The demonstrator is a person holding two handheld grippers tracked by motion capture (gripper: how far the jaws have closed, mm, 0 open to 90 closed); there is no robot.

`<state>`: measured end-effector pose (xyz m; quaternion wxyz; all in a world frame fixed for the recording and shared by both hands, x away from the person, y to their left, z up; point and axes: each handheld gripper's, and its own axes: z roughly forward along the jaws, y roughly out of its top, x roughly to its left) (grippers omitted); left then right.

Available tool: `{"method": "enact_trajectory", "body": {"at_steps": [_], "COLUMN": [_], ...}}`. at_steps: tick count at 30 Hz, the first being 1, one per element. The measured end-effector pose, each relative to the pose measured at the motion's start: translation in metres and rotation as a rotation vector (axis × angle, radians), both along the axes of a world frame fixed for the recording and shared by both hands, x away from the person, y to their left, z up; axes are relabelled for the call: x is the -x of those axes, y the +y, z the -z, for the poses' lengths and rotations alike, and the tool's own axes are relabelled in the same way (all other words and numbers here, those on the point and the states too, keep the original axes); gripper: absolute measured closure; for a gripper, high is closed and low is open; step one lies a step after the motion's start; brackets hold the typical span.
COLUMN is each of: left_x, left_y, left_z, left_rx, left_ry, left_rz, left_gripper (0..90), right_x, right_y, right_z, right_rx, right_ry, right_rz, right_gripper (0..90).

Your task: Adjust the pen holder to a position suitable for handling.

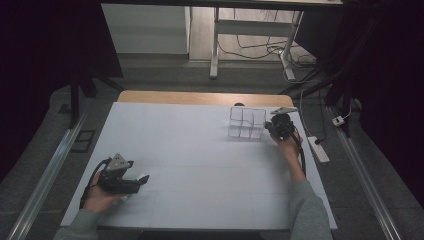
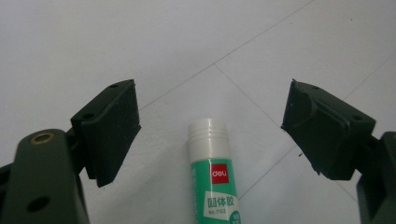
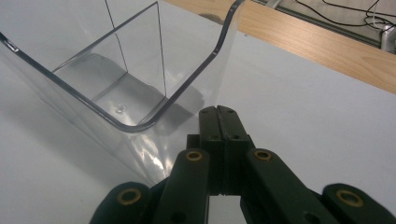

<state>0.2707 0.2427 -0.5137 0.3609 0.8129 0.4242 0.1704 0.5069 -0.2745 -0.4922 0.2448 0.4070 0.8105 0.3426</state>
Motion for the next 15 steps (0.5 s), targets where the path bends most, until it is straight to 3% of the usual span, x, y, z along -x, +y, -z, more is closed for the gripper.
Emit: {"method": "enact_trajectory", "body": {"at_steps": [15], "left_x": [0.000], "left_y": [0.000], "left_z": [0.000], "left_rx": [-0.005], "left_ry": [0.003], "left_rz": [-0.001], "left_gripper": [18.7], "right_x": [-0.001], "right_y": [0.025], "right_z": [0.001], "right_rx": [0.001], "right_ry": [-0.002], "right_rz": [-0.035], "right_gripper": [89.4]}}
